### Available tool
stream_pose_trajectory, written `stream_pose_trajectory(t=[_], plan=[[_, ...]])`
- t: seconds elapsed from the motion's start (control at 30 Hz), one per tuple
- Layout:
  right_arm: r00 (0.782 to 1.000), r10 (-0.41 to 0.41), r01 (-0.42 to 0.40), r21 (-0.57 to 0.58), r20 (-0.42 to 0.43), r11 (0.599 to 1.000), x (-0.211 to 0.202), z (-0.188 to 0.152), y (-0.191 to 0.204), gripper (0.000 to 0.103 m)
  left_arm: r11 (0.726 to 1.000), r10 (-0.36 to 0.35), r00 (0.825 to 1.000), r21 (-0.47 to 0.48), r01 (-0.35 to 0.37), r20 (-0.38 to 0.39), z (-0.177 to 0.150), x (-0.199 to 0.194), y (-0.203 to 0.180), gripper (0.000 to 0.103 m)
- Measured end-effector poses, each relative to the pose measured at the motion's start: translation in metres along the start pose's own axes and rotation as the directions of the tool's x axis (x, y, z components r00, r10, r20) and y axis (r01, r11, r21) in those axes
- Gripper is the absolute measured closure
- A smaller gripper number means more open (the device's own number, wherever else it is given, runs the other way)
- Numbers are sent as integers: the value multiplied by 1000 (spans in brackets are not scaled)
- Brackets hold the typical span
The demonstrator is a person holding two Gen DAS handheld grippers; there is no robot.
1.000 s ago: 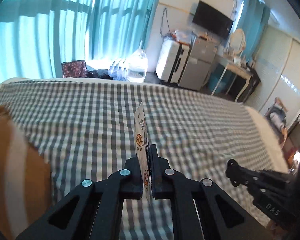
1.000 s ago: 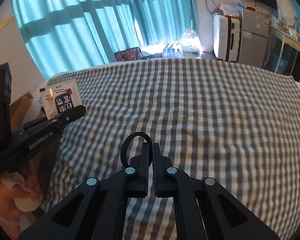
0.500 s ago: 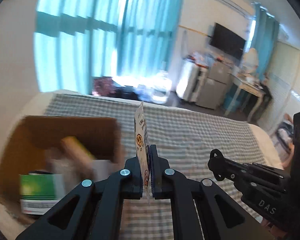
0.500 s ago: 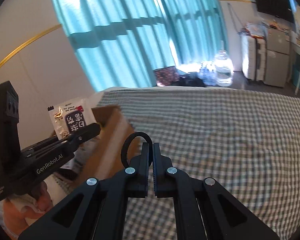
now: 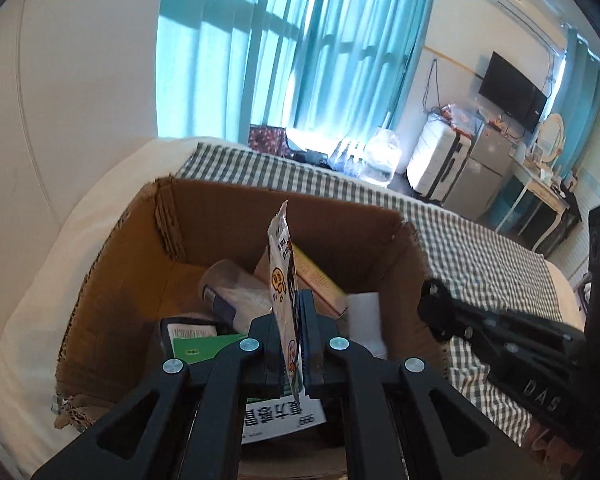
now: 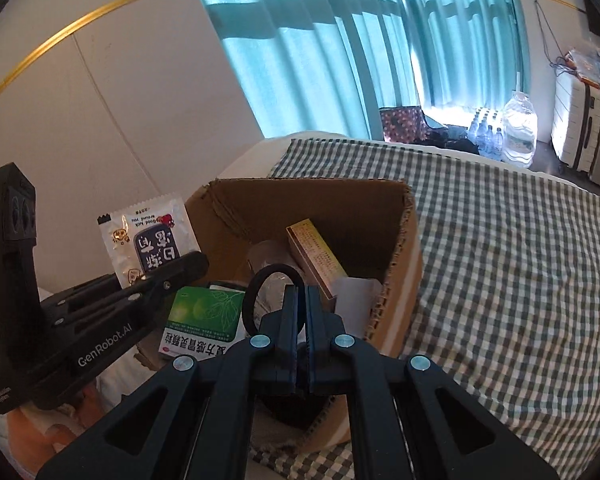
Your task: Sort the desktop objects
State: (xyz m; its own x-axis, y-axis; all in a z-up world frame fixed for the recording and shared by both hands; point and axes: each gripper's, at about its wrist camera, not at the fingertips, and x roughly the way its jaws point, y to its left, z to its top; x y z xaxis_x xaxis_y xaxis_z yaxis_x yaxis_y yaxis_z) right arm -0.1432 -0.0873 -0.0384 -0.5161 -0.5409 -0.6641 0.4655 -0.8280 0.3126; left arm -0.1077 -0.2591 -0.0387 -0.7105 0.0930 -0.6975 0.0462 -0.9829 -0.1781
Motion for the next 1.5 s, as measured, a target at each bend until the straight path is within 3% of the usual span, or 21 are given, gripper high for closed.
stream_pose_trajectory(t=[0.17,0.23,0.27,0.3,0.33,0.37,0.43,0.53,0.6,0.67,0.73,0.83,1.0,1.13,1.27,1.4,1.5], plan=[[999,-39,40,-37,21,999,2,4,-7,98,1000,-13,1000,20,13,-17,-8,4,6,94],[999,-38,39,-38,24,999,2,7,-8,91,1000,0,1000,26,0,-21,-4,6,4,73],[999,-42,42,-34,25,999,2,8,-9,86,1000,19,999,21,-18,-33,-4,8,4,33],[998,-61,62,-28,27,998,2,11,-10,64,998,57,997,13,-57,-47,-5,9,5,17],[995,-94,95,-21,30,995,1,14,-11,45,996,93,995,5,-93,-48,-4,8,7,16],[991,-128,129,-10,39,992,-3,16,-12,41,996,89,996,-8,-89,-32,-4,4,9,14],[989,-133,133,5,63,991,-15,18,-14,40,997,77,997,-21,-77,-22,-3,-3,11,11],[979,-169,168,23,113,986,-39,18,-17,39,992,130,992,-3,-130,-1,-4,-16,4,7],[972,-193,190,35,137,981,-55,15,-19,36,992,125,992,8,-125,19,-7,-27,-3,4],[956,-239,236,42,167,971,-74,5,-22,33,992,128,991,1,-128,49,-11,-39,-12,0],[933,-303,296,64,194,953,-91,-10,-27,22,992,123,989,-3,-123,77,-17,-48,-23,0],[901,-381,357,144,208,923,-113,-35,-38,15,991,129,986,9,-131,109,-30,-54,-45,0],[872,-432,409,144,230,901,-136,-69,-43,9,993,98,986,51,-106,137,-51,-59,-76,0],[857,-467,427,206,218,880,-153,-76,-59,6,986,137,982,79,-148,131,-56,-58,-92,0],[862,-464,395,305,202,866,-164,-78,-78,6,986,108,984,112,-124,141,-57,-60,-103,0],[856,-478,413,298,196,861,-167,-82,-84,6,981,102,983,146,-124,151,-56,-61,-110,0],[863,-470,406,301,185,863,-163,-83,-84,6,981,105,983,147,-128,151,-55,-61,-111,0]])
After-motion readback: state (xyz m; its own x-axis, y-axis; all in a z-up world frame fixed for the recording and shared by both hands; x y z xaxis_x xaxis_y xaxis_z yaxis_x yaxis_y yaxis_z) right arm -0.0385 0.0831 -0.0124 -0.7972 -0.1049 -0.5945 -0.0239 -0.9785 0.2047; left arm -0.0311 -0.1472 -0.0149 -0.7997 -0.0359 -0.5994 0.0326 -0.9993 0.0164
